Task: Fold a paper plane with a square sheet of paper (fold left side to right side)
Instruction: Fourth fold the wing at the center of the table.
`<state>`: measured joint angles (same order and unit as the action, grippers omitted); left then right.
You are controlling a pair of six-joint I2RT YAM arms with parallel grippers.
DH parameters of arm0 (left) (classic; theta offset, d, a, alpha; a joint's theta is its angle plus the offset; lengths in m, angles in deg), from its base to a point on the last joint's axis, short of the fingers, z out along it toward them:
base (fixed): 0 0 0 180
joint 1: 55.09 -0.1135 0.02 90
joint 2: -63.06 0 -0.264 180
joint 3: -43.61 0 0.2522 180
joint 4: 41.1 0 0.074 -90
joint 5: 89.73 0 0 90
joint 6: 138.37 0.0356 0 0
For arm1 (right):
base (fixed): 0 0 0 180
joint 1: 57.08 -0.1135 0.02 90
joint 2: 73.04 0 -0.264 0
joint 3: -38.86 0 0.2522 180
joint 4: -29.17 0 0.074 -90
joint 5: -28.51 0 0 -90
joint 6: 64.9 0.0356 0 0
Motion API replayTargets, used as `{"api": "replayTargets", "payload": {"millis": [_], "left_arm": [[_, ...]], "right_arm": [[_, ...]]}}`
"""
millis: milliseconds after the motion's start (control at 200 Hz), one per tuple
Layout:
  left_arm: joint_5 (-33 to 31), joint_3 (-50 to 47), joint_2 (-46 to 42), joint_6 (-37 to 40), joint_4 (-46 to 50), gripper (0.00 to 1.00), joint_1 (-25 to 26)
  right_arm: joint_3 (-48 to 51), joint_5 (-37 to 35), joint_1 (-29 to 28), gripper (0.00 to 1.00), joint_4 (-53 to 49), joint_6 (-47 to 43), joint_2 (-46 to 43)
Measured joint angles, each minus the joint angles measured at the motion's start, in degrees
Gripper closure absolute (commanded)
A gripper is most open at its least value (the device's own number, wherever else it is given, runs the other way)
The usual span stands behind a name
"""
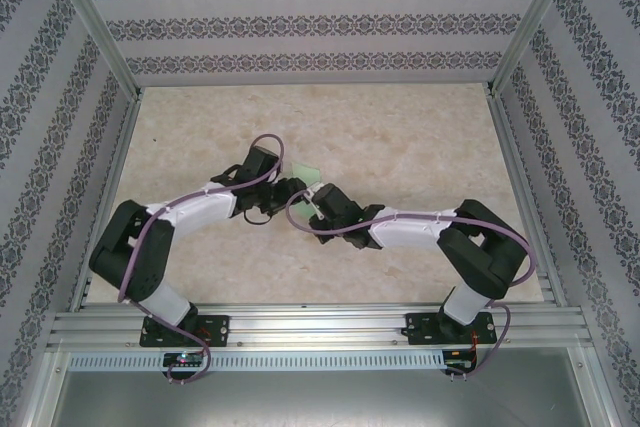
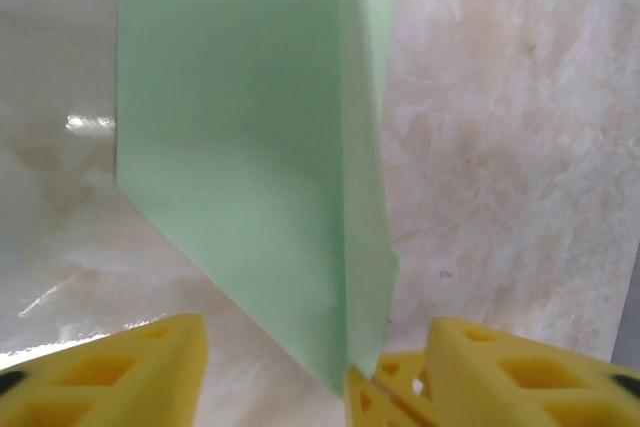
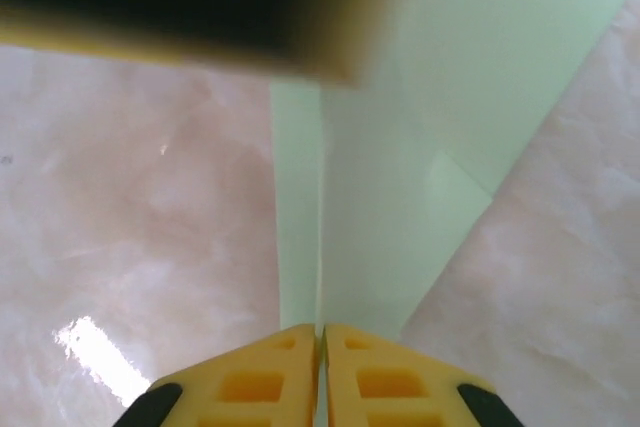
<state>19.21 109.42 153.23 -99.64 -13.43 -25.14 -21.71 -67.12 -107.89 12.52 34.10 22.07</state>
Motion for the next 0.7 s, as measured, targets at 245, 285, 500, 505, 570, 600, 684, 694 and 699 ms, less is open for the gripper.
{"api": "replayTargets", "payload": {"millis": [245,285,500,505,570,600,684,694,699], "left_arm": [[2.95,-0.90,-5.20,-0.07,-1.97,0.22,-1.09],[3.32,-1.20,-5.20,-0.20,-2.75,0.23,-1.11],[3.93,-6.60,-6.69,-2.01,-5.79,0.39,-3.96],[3.96,-6.84,-6.80,-2.10,-5.81,0.39,-4.13],[4.20,-8.81,-7.65,-2.99,-7.08,0.44,-5.27],[4.28,-9.53,-7.89,-3.34,-7.69,0.46,-5.60],[4.81,-10.97,-8.00,-4.02,-9.49,0.55,-5.90],[4.90,-11.15,-7.98,-4.24,-9.77,0.56,-5.90],[5.01,-11.23,-7.98,-4.48,-9.99,0.57,-5.90]], "right_arm": [[0.13,2.60,0.94,0.88,-2.03,0.04,2.05],[0.13,2.78,0.94,0.89,-2.34,0.04,2.45],[0.26,4.68,1.11,0.88,-2.64,0.11,2.62],[0.28,4.81,1.16,0.88,-2.62,0.09,2.58],[0.61,6.47,1.75,0.88,-2.60,0.24,2.27],[0.81,7.45,2.08,0.88,-2.45,0.31,2.08],[1.31,10.27,3.54,0.88,-2.05,0.57,1.51],[1.36,10.62,3.76,0.88,-1.99,0.59,1.44],[1.40,10.88,3.91,0.88,-1.97,0.70,1.42]]}}
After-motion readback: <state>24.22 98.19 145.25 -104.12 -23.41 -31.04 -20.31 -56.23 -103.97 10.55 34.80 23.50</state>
